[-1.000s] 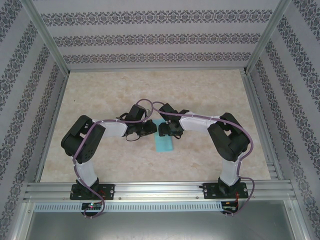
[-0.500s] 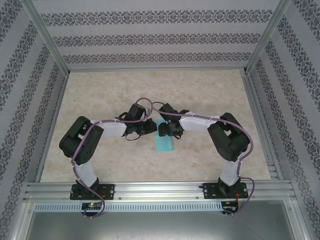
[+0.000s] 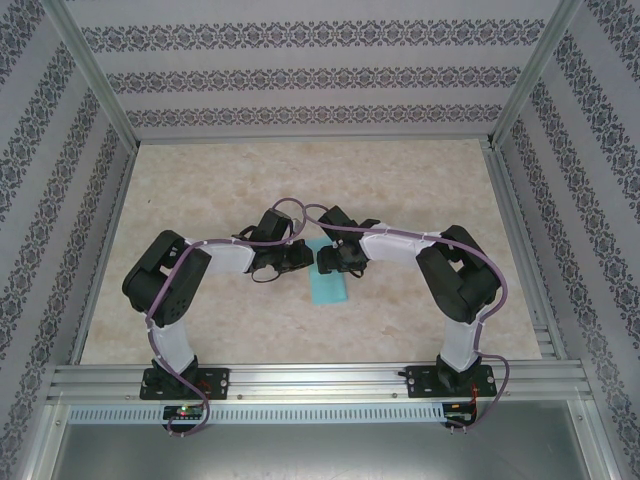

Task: Fold a paper plane with a square sheet of paper (pick it up from the middle)
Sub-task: Hold the square sheet of paper at the center of the table.

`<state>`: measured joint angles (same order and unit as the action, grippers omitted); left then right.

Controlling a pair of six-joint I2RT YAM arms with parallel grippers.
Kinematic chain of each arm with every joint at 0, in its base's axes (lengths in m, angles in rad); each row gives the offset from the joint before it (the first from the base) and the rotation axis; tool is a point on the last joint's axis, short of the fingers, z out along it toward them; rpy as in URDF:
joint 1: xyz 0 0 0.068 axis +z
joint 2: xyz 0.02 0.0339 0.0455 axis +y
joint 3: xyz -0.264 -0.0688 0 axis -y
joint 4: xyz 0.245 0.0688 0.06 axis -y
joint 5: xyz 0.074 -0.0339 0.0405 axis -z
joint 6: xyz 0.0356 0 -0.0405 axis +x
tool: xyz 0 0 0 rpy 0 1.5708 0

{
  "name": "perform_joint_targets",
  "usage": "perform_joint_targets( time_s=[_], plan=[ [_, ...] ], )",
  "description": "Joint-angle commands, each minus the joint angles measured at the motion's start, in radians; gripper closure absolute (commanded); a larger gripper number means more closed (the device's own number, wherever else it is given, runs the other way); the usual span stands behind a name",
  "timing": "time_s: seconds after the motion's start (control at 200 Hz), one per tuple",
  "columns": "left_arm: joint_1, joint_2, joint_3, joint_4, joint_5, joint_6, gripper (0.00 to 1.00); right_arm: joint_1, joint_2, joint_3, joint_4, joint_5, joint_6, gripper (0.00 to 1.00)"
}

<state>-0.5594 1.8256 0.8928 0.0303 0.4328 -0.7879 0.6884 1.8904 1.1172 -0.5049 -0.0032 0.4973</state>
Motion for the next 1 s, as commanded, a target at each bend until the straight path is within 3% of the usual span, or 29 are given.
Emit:
perform_joint_targets(
  time_s=[0.0, 0.994],
  plan=[
    [-0.014, 0.011, 0.012, 0.016, 0.010, 0.004, 0.88, -0.022, 0.168, -0.083, 0.126, -0.075, -0.039, 0.34],
    [-0.019, 0.020, 0.012, 0.019, 0.018, 0.005, 0.90, -0.022, 0.211, -0.067, 0.106, -0.058, 0.009, 0.30]
  ],
)
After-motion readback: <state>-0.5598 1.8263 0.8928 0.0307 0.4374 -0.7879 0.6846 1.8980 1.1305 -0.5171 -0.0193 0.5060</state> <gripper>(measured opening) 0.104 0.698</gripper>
